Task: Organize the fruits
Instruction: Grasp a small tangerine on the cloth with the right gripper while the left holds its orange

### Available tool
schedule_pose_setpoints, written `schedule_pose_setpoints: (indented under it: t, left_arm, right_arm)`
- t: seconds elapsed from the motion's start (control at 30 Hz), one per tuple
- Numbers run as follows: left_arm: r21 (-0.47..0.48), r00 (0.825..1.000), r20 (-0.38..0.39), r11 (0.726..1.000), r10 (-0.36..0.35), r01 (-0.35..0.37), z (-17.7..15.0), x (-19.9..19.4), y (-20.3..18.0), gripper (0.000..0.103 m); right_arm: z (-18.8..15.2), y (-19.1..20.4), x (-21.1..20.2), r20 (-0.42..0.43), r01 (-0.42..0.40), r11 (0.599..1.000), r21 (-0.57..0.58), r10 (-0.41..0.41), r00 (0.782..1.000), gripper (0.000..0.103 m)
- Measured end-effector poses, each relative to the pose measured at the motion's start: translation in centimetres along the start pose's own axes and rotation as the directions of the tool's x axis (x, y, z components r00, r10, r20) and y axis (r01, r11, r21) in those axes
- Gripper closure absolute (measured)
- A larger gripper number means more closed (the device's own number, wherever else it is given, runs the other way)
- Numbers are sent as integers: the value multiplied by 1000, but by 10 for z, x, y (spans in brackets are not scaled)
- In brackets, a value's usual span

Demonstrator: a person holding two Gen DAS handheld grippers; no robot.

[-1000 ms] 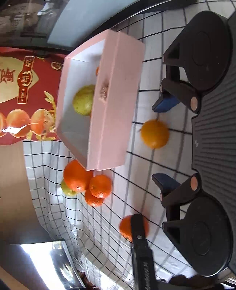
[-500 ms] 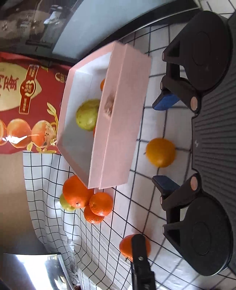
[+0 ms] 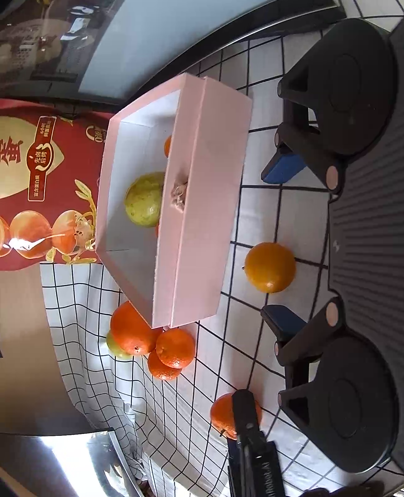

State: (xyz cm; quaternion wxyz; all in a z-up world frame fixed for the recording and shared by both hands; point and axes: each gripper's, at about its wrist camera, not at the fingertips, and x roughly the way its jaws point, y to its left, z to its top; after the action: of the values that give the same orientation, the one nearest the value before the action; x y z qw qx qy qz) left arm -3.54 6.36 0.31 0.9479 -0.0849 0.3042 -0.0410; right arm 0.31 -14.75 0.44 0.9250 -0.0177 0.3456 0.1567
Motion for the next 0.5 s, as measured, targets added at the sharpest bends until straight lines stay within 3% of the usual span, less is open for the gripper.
schedule_pose_setpoints:
  t: [0.27, 0.5]
  left_arm:
    - [9, 1000, -4, 1000, -1, 1, -1, 1, -1, 51]
    - [-6, 1000, -2, 1000, -19, 19, -1, 0, 2, 50]
  right_arm:
    - [2, 10, 0, 21, -14, 999, -44, 14, 1000, 70]
    - [2, 6, -19, 19, -19, 998, -68, 21, 1000, 71]
